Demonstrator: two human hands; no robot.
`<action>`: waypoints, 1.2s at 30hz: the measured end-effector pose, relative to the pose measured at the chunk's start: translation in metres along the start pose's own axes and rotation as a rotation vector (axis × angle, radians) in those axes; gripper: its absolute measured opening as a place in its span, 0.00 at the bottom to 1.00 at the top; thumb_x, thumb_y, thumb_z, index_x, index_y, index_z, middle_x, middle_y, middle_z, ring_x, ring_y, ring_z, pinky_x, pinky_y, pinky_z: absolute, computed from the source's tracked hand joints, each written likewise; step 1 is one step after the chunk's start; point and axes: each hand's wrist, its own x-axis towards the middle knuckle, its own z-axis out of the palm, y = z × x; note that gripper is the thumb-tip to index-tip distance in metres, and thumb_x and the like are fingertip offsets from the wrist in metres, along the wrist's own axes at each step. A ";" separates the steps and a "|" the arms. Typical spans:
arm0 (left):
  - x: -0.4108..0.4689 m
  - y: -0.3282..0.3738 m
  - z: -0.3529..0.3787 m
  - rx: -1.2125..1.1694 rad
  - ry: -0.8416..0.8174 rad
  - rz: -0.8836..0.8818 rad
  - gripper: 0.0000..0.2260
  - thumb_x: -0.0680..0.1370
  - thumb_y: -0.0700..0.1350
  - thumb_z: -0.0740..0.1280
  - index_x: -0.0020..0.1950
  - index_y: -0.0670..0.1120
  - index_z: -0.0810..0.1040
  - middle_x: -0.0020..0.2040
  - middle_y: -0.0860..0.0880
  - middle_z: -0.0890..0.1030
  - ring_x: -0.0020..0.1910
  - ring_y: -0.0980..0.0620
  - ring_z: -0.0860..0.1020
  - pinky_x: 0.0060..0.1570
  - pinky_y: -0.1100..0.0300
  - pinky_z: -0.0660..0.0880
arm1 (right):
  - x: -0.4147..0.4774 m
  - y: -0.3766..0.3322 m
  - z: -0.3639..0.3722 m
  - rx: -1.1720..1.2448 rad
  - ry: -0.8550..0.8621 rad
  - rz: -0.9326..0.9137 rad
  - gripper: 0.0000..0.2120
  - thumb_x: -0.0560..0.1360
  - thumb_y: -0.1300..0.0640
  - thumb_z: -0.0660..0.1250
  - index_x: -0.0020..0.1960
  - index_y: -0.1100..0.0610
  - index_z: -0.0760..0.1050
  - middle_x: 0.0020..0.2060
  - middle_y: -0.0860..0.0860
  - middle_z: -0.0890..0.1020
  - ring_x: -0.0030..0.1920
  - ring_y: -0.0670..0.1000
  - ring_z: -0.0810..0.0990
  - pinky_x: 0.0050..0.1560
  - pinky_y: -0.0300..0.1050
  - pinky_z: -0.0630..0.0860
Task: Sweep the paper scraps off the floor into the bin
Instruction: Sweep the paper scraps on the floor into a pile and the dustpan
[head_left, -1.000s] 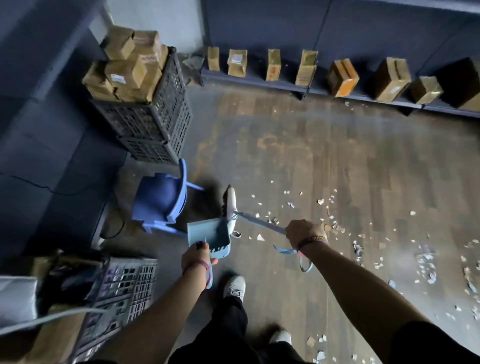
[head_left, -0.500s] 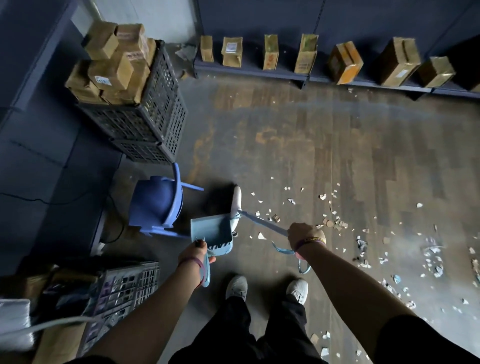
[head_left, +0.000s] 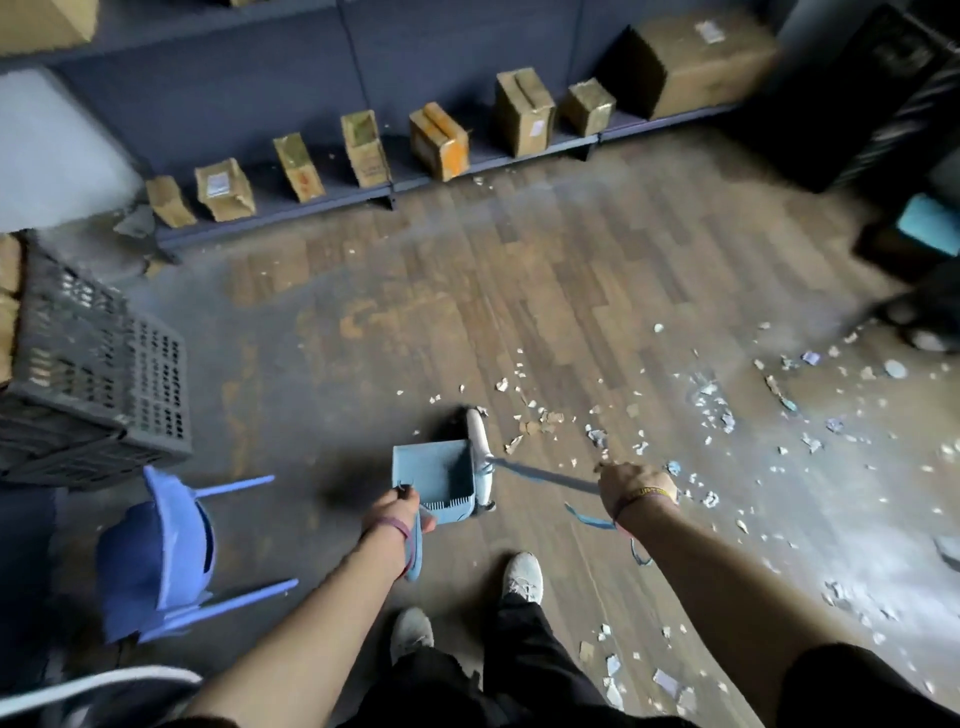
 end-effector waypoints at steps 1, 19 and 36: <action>-0.007 0.004 0.021 0.030 -0.030 0.015 0.02 0.79 0.40 0.64 0.50 0.42 0.75 0.34 0.44 0.81 0.14 0.54 0.74 0.16 0.70 0.69 | -0.002 0.025 0.005 0.023 -0.006 0.042 0.17 0.78 0.59 0.57 0.64 0.54 0.74 0.61 0.53 0.79 0.61 0.56 0.78 0.57 0.47 0.75; -0.077 0.028 0.205 0.446 -0.323 0.157 0.05 0.80 0.42 0.63 0.47 0.40 0.73 0.43 0.43 0.76 0.12 0.56 0.72 0.13 0.72 0.62 | -0.071 0.195 0.048 0.237 -0.031 0.505 0.18 0.79 0.63 0.54 0.63 0.56 0.75 0.59 0.51 0.80 0.58 0.55 0.80 0.51 0.48 0.77; 0.094 0.125 0.023 0.156 -0.001 -0.004 0.08 0.81 0.42 0.60 0.45 0.38 0.70 0.32 0.40 0.77 0.14 0.49 0.72 0.09 0.67 0.63 | 0.027 -0.059 -0.124 0.101 0.088 0.002 0.17 0.76 0.60 0.62 0.64 0.58 0.74 0.58 0.53 0.80 0.58 0.56 0.80 0.52 0.47 0.76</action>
